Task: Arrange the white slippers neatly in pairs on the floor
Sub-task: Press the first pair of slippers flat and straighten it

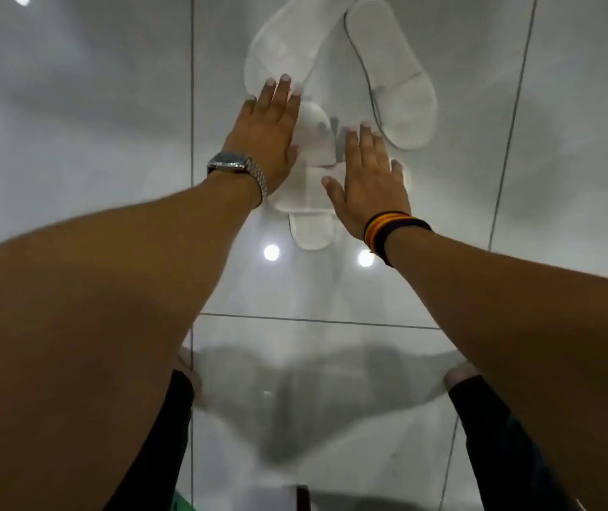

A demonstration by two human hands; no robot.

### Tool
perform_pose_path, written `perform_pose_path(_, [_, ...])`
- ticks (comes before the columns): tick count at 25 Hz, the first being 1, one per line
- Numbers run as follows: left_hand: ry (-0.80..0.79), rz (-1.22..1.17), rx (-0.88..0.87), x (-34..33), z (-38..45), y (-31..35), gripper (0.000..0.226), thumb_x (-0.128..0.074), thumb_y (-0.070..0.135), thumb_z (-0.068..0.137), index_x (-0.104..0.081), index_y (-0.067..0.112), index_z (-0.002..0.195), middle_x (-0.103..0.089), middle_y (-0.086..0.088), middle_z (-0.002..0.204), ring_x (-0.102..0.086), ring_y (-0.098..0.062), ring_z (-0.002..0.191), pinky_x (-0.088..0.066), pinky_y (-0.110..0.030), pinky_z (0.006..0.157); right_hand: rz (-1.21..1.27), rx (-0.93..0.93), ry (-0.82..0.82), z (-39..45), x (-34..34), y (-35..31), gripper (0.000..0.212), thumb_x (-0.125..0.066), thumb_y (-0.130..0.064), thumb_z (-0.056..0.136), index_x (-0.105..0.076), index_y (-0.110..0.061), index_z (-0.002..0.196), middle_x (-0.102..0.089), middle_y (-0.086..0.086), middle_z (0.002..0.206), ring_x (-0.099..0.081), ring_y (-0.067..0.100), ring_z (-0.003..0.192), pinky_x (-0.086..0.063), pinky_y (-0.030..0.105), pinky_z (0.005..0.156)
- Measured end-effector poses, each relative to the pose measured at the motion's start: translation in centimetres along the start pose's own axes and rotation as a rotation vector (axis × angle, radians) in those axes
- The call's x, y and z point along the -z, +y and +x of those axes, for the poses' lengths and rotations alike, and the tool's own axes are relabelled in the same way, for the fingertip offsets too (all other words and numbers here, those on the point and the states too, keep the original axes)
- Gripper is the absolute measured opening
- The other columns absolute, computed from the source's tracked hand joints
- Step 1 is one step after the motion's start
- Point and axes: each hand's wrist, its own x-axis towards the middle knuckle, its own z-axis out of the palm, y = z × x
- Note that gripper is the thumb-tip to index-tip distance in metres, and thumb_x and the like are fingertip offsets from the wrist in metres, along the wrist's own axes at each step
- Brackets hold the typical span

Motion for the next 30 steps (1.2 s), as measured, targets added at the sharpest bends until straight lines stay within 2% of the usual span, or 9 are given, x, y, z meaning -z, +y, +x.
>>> perform_pose_path(5, [-0.259, -0.095, -0.065, -6.6, 2.4, 2.0, 0.058, -0.039, 0.006, 0.101, -0.024, 0.010, 0.156, -0.014, -0.009, 0.167, -0.014, -0.030, 0.153, -0.030, -0.046, 0.117, 0.149, -0.118, -0.194, 2.5, -5.8, 1.5, 0.073, -0.040, -0.044, 0.107, -0.012, -0.007, 0.164, -0.007, 0.010, 0.173, -0.009, 0.029, 0.161, -0.031, 0.050, 0.125])
perform_pose_path(8, [-0.234, -0.154, -0.047, -8.4, 2.4, 1.5, 0.060, -0.037, 0.007, 0.102, -0.017, 0.013, 0.158, -0.005, -0.005, 0.168, -0.012, -0.028, 0.154, -0.036, -0.046, 0.113, 0.161, -0.109, -0.118, 3.5, -6.7, 3.4, 0.062, -0.046, -0.042, 0.105, -0.036, -0.005, 0.154, -0.027, 0.012, 0.163, -0.029, 0.029, 0.152, -0.041, 0.049, 0.117])
perform_pose_path(12, [-0.228, -0.141, -0.118, -8.7, 2.7, 0.0, 0.067, -0.043, 0.008, 0.100, -0.014, 0.016, 0.160, -0.003, -0.003, 0.168, -0.010, -0.027, 0.154, -0.033, -0.044, 0.117, -0.121, 0.041, -0.110, 5.4, -4.6, 7.5, 0.048, -0.063, -0.011, 0.095, -0.049, -0.001, 0.140, -0.045, 0.020, 0.140, -0.048, 0.040, 0.129, -0.048, 0.053, 0.105])
perform_pose_path(15, [-0.263, -0.122, -0.125, -8.1, 3.4, -0.5, 0.071, -0.051, 0.018, 0.099, -0.013, 0.017, 0.160, -0.001, -0.003, 0.168, -0.009, -0.026, 0.154, -0.031, -0.043, 0.117, -0.327, 0.217, -0.128, 6.1, -2.6, 9.9, 0.061, -0.066, 0.009, 0.082, -0.049, -0.002, 0.140, -0.048, 0.021, 0.138, -0.049, 0.041, 0.129, -0.041, 0.050, 0.113])
perform_pose_path(19, [-0.311, -0.121, -0.102, -7.8, 3.3, 0.1, 0.090, -0.066, 0.029, 0.092, -0.010, 0.015, 0.160, 0.003, -0.005, 0.168, -0.006, -0.026, 0.155, -0.025, -0.042, 0.121, -0.021, -0.021, 0.002, 4.1, -3.3, 9.0, 0.056, -0.066, -0.007, 0.090, -0.048, -0.005, 0.143, -0.041, 0.019, 0.152, -0.041, 0.037, 0.143, -0.041, 0.048, 0.117])
perform_pose_path(21, [-0.320, -0.090, -0.091, -8.0, 2.8, 0.5, 0.104, -0.074, 0.032, 0.085, -0.005, 0.012, 0.160, 0.006, -0.009, 0.168, -0.003, -0.029, 0.155, -0.019, -0.042, 0.124, 0.325, -0.330, 0.005, 2.9, -4.6, 6.7, 0.075, -0.070, -0.031, 0.093, -0.035, -0.008, 0.155, -0.027, 0.015, 0.164, -0.026, 0.032, 0.154, -0.036, 0.048, 0.122])
perform_pose_path(23, [-0.325, -0.061, -0.085, -8.7, 2.6, 1.0, 0.116, -0.080, 0.034, 0.079, 0.001, 0.010, 0.159, 0.011, -0.012, 0.167, 0.003, -0.031, 0.154, -0.013, -0.044, 0.125, 0.392, -0.455, -0.119, 2.7, -6.4, 5.2, 0.102, -0.076, -0.040, 0.090, -0.011, -0.012, 0.164, -0.004, 0.013, 0.172, -0.007, 0.032, 0.160, -0.031, 0.051, 0.123])
perform_pose_path(26, [-0.307, -0.040, -0.094, -9.6, 2.4, 1.0, 0.126, -0.085, 0.032, 0.074, 0.005, 0.009, 0.159, 0.014, -0.013, 0.166, 0.007, -0.032, 0.154, -0.008, -0.044, 0.126, 0.041, -0.292, -0.176, 3.3, -7.7, 5.4, 0.119, -0.084, -0.033, 0.083, 0.001, -0.013, 0.165, 0.011, 0.015, 0.172, 0.001, 0.041, 0.160, -0.034, 0.056, 0.122])
perform_pose_path(30, [-0.297, -0.038, -0.090, -9.7, 2.3, 1.2, 0.127, -0.085, 0.031, 0.074, 0.007, 0.009, 0.159, 0.015, -0.013, 0.166, 0.008, -0.032, 0.154, -0.007, -0.044, 0.126, -0.232, 0.016, -0.160, 4.4, -6.8, 8.5, 0.113, -0.083, -0.021, 0.084, -0.004, -0.016, 0.165, 0.012, 0.010, 0.173, 0.001, 0.038, 0.160, -0.025, 0.057, 0.126])
